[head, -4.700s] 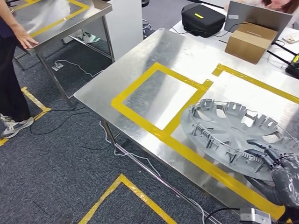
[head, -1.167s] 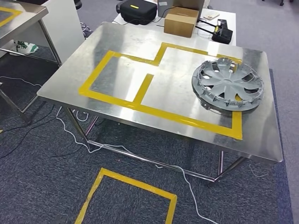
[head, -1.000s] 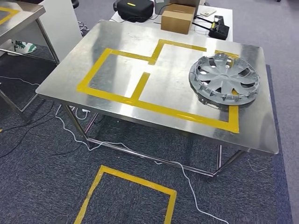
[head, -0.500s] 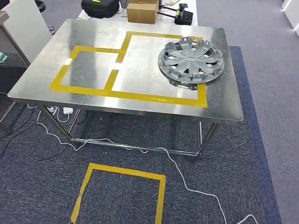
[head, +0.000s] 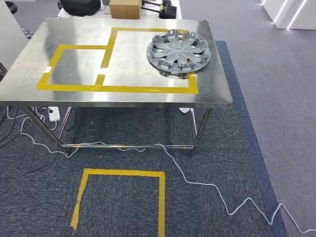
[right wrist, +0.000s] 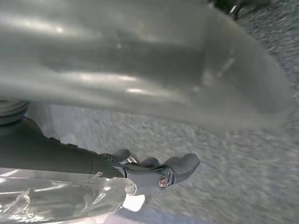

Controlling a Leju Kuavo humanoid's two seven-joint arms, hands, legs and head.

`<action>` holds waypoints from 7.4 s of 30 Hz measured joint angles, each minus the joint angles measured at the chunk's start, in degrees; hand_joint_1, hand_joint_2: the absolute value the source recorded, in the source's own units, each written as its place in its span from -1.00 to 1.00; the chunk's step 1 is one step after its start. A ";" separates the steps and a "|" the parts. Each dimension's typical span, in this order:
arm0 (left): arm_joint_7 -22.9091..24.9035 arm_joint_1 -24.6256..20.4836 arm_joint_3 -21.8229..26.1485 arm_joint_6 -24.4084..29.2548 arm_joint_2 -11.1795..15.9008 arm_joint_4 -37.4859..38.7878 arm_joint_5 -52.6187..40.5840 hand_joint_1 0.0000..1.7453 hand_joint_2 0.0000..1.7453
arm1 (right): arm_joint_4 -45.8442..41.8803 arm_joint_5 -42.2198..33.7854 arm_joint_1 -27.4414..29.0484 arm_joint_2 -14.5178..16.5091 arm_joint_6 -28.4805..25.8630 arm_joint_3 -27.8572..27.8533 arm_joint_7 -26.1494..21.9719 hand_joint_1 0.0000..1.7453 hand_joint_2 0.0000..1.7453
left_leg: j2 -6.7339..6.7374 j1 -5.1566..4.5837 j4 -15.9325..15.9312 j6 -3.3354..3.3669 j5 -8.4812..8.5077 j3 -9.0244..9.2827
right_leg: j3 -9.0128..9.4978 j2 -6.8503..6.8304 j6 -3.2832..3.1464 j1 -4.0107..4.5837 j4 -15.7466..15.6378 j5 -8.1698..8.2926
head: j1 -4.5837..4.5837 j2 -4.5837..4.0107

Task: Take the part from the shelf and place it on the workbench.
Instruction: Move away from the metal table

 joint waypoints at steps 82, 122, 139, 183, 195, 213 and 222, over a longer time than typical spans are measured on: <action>-1.48 -0.36 -0.20 0.15 -0.12 0.02 -1.75 -1.00 -1.00 | 2.94 1.83 -1.46 -0.08 11.26 0.08 -0.91 -1.00 -1.00 | -4.27 0.60 1.15 -2.17 -7.15 8.05 | -4.66 1.52 -2.90 1.18 -8.72 8.06 | -0.83 0.01; -2.49 0.82 0.98 1.95 0.90 -0.11 -0.53 -1.00 -1.00 | 4.91 -3.99 -2.36 0.10 14.30 -1.01 -6.28 -1.00 -1.00 | -1.92 0.62 -0.63 0.35 -4.93 6.04 | -9.49 1.67 -0.57 0.53 7.32 -2.62 | -0.70 0.00; -2.72 1.34 1.87 3.30 1.72 -0.33 -0.01 -1.00 -1.00 | 4.97 -17.88 -3.00 -0.17 11.98 -3.02 -4.04 -1.00 -1.00 | -3.99 0.53 16.21 -2.38 -11.20 -2.85 | 0.09 4.56 -4.07 0.76 -9.27 3.05 | -1.62 0.00; -0.67 2.39 5.71 9.51 4.18 -3.03 -0.03 -1.00 -1.00 | 5.10 -38.69 -3.17 -1.69 5.06 -3.29 -4.08 -1.00 -1.00 | -3.38 0.90 1.71 -0.02 -4.00 2.69 | -9.18 1.88 -0.10 0.01 7.61 -4.75 | -1.40 0.00; 1.57 1.98 5.85 11.93 4.33 -3.48 -2.28 -1.00 -1.00 | 5.10 -39.03 -3.12 -2.33 5.07 -3.28 -4.86 -1.00 -1.00 | -1.28 0.68 5.42 -2.90 -7.69 2.42 | -0.79 1.02 -2.69 0.03 -7.30 2.02 | -2.04 0.01; 1.99 2.02 6.20 11.79 3.60 -3.45 -2.65 -1.00 -1.00 | 5.12 -43.85 -3.16 -3.33 5.72 -3.31 -6.62 -1.00 -1.00 | -3.50 0.58 2.34 0.33 -3.84 1.93 | -8.67 2.49 -0.37 0.25 6.25 -4.24 | -1.75 0.00; 1.99 1.86 6.75 11.12 3.45 -3.45 -2.59 -1.00 -1.00 | 5.11 -46.22 -3.39 -3.51 5.31 -3.31 -7.34 -1.00 -1.00 | 1.40 0.14 2.25 -1.66 -4.76 3.28 | -0.28 -1.36 -1.38 0.30 -7.07 1.65 | -1.79 0.00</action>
